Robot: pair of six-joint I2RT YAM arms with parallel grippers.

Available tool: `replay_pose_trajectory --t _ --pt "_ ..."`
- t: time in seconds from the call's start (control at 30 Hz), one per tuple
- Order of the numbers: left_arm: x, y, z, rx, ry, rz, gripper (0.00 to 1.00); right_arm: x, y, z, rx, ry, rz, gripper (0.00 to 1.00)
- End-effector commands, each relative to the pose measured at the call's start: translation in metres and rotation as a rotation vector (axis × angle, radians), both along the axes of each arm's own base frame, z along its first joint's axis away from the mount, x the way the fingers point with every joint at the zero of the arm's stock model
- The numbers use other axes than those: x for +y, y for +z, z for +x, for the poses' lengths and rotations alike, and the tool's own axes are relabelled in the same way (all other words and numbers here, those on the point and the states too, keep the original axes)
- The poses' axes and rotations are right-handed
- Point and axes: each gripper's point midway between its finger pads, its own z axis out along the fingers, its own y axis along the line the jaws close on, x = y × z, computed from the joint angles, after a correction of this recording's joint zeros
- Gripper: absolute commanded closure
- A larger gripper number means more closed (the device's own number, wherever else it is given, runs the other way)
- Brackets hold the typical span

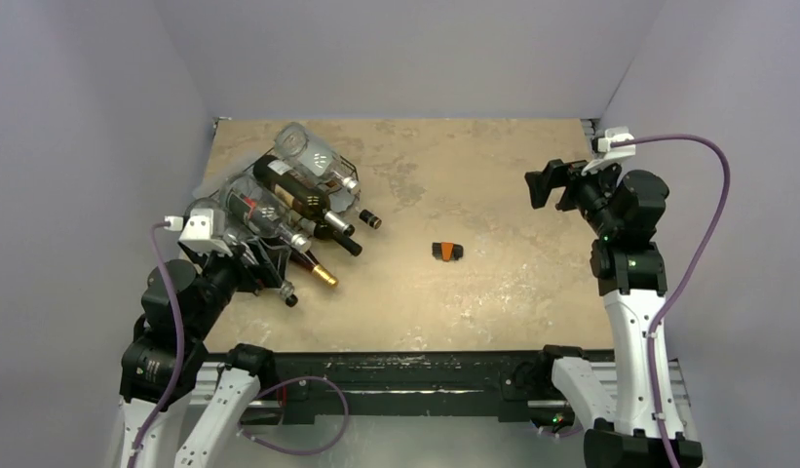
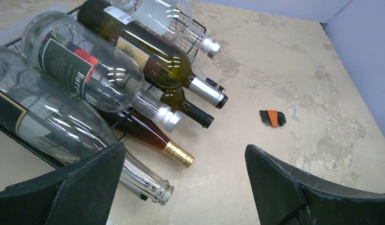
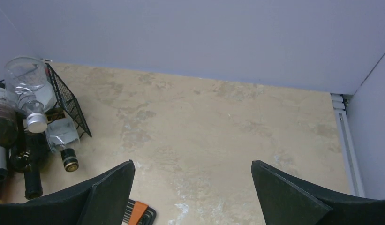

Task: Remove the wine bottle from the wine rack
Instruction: Pick up the wine bottle from the wine rack.

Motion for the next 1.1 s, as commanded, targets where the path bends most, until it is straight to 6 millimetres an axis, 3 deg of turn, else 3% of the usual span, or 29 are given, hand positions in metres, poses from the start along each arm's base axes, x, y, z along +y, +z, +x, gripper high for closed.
replay_pose_trajectory --t 0.0,0.2,0.33,0.53,0.7,1.07 --pt "-0.013 0.002 -0.009 0.030 -0.046 -0.082 0.00 -0.004 0.005 0.002 -0.025 -0.039 0.031 0.01" --pt "-0.024 -0.009 -0.020 0.106 -0.081 -0.159 0.00 0.005 -0.003 0.002 -0.013 0.011 0.051 0.01" --pt "-0.026 -0.016 -0.025 0.123 -0.088 -0.177 0.00 0.022 -0.016 -0.001 -0.025 0.132 0.023 0.01" --pt "-0.041 -0.024 -0.026 0.154 -0.148 -0.245 0.00 0.046 -0.039 -0.017 -0.041 0.314 -0.043 0.01" --pt "-0.055 -0.033 -0.031 0.193 -0.209 -0.300 0.00 0.072 -0.058 -0.041 -0.067 0.543 -0.129 0.01" --pt "-0.053 -0.046 -0.033 0.223 -0.177 -0.326 0.00 0.083 -0.080 -0.055 -0.074 0.660 -0.169 0.01"
